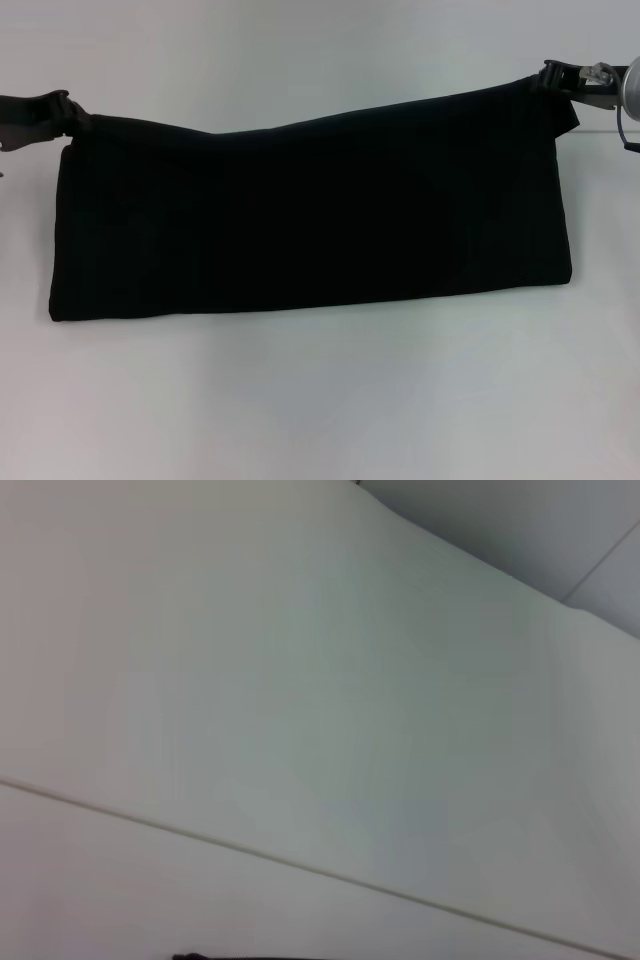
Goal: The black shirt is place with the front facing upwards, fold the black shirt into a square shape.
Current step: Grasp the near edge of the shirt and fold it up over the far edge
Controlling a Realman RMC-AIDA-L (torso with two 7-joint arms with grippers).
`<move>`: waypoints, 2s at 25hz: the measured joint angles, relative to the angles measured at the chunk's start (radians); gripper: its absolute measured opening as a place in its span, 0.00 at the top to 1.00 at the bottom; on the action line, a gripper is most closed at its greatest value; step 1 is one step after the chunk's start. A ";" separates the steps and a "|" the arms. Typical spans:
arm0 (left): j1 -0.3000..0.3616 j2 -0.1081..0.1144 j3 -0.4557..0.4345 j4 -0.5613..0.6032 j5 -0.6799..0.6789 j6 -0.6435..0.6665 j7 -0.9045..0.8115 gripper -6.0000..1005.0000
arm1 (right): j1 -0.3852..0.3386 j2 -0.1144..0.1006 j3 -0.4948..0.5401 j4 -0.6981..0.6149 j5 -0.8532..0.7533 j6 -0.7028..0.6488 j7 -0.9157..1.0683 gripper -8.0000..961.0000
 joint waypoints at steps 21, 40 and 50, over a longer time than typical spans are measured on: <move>-0.057 0.007 0.081 -0.072 0.010 -0.113 0.001 0.80 | 0.029 -0.027 -0.012 0.039 -0.002 0.038 -0.001 0.78; 0.007 -0.025 0.064 0.021 -0.056 -0.108 -0.073 0.48 | -0.018 -0.079 -0.012 -0.069 -0.022 -0.086 -0.006 0.33; 0.009 -0.027 0.064 0.023 -0.056 -0.091 -0.073 0.32 | -0.035 -0.076 -0.003 -0.077 -0.015 -0.107 0.001 0.26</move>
